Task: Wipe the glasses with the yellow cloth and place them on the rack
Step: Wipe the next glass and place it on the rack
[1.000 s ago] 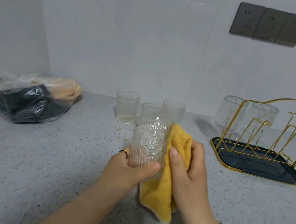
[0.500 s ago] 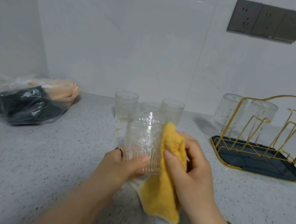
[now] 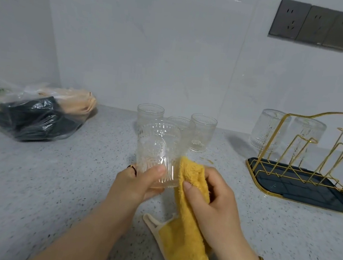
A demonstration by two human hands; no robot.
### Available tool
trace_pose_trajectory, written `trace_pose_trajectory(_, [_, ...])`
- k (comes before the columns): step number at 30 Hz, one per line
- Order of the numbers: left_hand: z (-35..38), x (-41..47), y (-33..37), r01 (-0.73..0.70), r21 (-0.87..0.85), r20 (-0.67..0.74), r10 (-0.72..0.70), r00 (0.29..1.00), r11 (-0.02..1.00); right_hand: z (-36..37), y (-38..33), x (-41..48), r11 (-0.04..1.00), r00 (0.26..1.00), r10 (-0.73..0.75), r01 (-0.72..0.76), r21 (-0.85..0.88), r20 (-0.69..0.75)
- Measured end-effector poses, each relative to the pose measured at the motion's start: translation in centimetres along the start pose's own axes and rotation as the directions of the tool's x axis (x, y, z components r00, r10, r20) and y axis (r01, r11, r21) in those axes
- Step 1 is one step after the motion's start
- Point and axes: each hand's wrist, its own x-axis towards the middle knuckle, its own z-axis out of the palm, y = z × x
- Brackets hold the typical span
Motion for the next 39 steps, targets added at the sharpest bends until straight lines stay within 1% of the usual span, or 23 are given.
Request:
trace_pose_trajectory(2, [0.3, -0.4, 0.0, -0.024, 0.077, 0.049, 0.021, 0.999, 0.997, -0.1, 0.2, 0.0, 0.998, 0.997, -0.061, 0.061, 0.002, -0.051])
trace_pose_trajectory(4, [0.7, -0.9, 0.1, -0.04, 0.133, 0.099, 0.027, 0.995, 0.99, -0.5, 0.0, 0.2, 0.995, 0.987, -0.084, 0.09, 0.041, -0.139])
trace_pose_trajectory(6, [1.0, -1.3, 0.0, -0.062, 0.152, 0.18, 0.034, 0.983, 0.986, -1.0, -0.1, 0.5, 0.992, 0.971, -0.069, 0.091, 0.085, -0.227])
trace_pose_trajectory(8, [1.1, -1.5, 0.0, -0.07, 0.155, 0.207, 0.037, 0.978, 0.986, -1.3, 0.0, 0.8, 0.992, 0.965, -0.01, 0.044, 0.12, -0.263])
trace_pose_trajectory(9, [1.1, -1.5, -0.2, -0.073, 0.151, 0.205, 0.041, 0.978, 0.986, -1.4, 0.2, 0.9, 0.989, 0.967, 0.031, 0.006, 0.144, -0.252])
trace_pose_trajectory(11, [0.9, -1.4, -0.3, -0.068, 0.114, 0.186, 0.046, 0.981, 0.991, -1.3, 0.4, 0.9, 0.975, 0.976, 0.129, -0.093, 0.201, -0.178])
trace_pose_trajectory(13, [0.7, -1.0, -0.4, -0.041, -0.005, 0.156, 0.041, 0.987, 0.999, -0.8, 0.6, 0.9, 0.964, 0.979, 0.189, -0.171, 0.206, -0.073])
trace_pose_trajectory(14, [0.6, -0.7, -0.4, -0.025, -0.088, 0.144, 0.037, 0.989, 0.996, -0.6, 0.6, 0.7, 0.966, 0.981, 0.19, -0.18, 0.186, -0.036])
trace_pose_trajectory(16, [0.5, -0.3, -0.1, 0.007, -0.216, 0.134, 0.023, 0.991, 0.976, -0.1, 0.6, 0.6, 0.98, 0.988, 0.156, -0.152, 0.13, -0.015])
trace_pose_trajectory(19, [0.5, -0.1, -0.2, 0.067, -0.308, 0.145, -0.023, 0.989, 0.949, 0.1, 0.7, 0.4, 0.986, 0.992, 0.116, -0.11, 0.125, -0.043])
trace_pose_trajectory(22, [0.5, 0.0, -0.4, 0.116, -0.337, 0.197, -0.05, 0.979, 0.934, 0.1, 0.6, 0.2, 0.99, 0.994, 0.073, -0.062, 0.13, -0.085])
trace_pose_trajectory(26, [0.5, -0.1, -0.3, 0.151, -0.294, 0.211, -0.09, 0.973, 0.944, 0.1, 0.8, 0.2, 0.996, 0.988, -0.053, 0.062, 0.061, -0.145])
trace_pose_trajectory(28, [0.5, 0.0, -0.4, 0.159, -0.313, 0.196, -0.101, 0.975, 0.936, 0.3, 1.1, 0.2, 0.993, 0.981, -0.113, 0.114, -0.001, -0.159])
trace_pose_trajectory(32, [0.4, 0.4, -0.3, 0.214, -0.373, 0.189, -0.152, 0.97, 0.903, 0.6, 1.7, 0.4, 0.958, 0.958, -0.231, 0.193, -0.21, -0.17])
trace_pose_trajectory(35, [0.6, 0.2, -0.6, 0.23, -0.35, 0.226, -0.156, 0.961, 0.908, 0.8, 2.1, 0.3, 0.932, 0.959, -0.253, 0.205, -0.299, -0.131])
trace_pose_trajectory(37, [0.7, -0.1, -0.8, 0.192, -0.247, 0.226, -0.136, 0.965, 0.95, 1.0, 2.1, 0.1, 0.916, 0.959, -0.274, 0.236, -0.325, -0.078])
trace_pose_trajectory(39, [0.6, -0.1, -0.9, 0.14, -0.159, 0.208, -0.106, 0.972, 0.977, 1.4, 1.8, 0.0, 0.911, 0.951, -0.305, 0.274, -0.308, -0.058])
